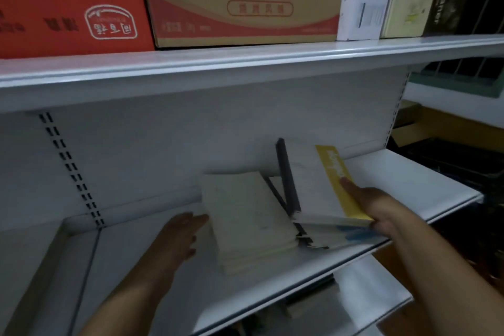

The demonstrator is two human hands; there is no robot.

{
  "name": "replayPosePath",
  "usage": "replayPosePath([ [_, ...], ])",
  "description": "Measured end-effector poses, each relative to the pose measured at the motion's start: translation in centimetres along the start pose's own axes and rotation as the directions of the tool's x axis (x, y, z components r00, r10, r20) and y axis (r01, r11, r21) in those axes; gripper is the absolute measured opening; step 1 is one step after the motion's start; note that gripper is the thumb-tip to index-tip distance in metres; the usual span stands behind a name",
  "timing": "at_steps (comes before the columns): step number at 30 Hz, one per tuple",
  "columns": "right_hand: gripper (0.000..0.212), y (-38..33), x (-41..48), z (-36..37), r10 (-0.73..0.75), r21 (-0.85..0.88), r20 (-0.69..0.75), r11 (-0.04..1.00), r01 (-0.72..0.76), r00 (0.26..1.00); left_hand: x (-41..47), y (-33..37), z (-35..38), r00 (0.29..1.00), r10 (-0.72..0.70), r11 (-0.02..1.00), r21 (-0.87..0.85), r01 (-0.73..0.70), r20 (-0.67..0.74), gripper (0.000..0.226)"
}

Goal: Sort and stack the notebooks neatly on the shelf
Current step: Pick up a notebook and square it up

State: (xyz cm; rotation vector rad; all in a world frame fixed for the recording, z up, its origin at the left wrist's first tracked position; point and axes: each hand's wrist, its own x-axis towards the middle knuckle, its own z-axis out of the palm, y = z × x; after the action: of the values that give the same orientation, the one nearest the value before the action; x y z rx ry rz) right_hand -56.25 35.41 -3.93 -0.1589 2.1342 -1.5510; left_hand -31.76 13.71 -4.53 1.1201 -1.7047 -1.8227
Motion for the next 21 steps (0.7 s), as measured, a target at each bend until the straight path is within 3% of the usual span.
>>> replayPosePath([
  [2,0.058,1.2,2.1,-1.6,0.041,-0.115,-0.027,0.992,-0.044,0.999,0.0,-1.3,0.8,0.989,-0.143,0.99,0.004,0.143,0.024,0.049],
  [5,0.079,2.0,4.5,-2.5,0.1,-0.302,-0.032,0.948,-0.105,0.995,0.1,-1.9,2.8,0.976,-0.198,0.98,0.02,0.197,0.086,0.036],
  [10,0.072,1.3,5.8,-2.4,-0.029,-0.707,0.008,0.706,0.026,1.0,0.8,-1.3,4.4,0.967,-0.243,0.967,-0.057,0.248,0.075,0.033],
  [13,0.065,2.3,6.3,-2.0,-0.065,-0.73,0.045,0.679,0.077,0.997,1.7,-0.9,4.0,0.937,-0.339,0.927,-0.143,0.347,0.082,0.028],
  [16,0.063,3.1,6.8,-1.7,-0.121,-0.73,0.04,0.674,0.112,0.992,2.9,-0.4,4.0,0.888,-0.456,0.858,-0.236,0.457,0.061,0.037],
  [21,0.06,3.4,7.1,-1.7,-0.132,-0.747,0.024,0.657,0.106,0.991,4.1,-0.3,4.3,0.882,-0.438,0.852,-0.233,0.469,0.175,0.059],
])
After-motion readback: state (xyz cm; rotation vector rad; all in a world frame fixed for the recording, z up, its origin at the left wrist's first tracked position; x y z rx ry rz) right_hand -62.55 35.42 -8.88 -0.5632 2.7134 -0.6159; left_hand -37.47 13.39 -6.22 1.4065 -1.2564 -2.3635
